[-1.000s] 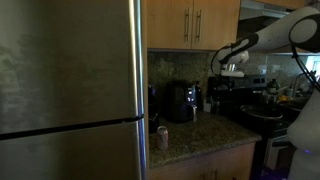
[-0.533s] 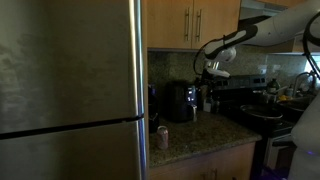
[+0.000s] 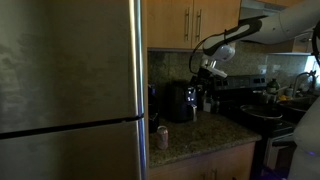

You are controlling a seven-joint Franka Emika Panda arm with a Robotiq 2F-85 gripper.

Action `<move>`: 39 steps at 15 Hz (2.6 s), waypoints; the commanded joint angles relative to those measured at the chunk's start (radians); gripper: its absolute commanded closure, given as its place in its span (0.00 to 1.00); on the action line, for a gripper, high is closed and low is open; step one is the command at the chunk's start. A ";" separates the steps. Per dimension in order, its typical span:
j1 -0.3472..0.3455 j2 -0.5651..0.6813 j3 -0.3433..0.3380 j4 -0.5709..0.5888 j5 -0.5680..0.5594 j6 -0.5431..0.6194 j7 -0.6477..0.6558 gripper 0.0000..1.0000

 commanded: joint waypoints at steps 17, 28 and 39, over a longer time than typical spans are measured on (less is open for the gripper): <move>0.198 0.289 0.270 0.024 -0.012 0.241 -0.075 0.00; 0.210 0.338 0.287 -0.023 -0.082 0.436 -0.060 0.00; 0.206 0.384 0.290 -0.013 -0.232 0.506 0.004 0.00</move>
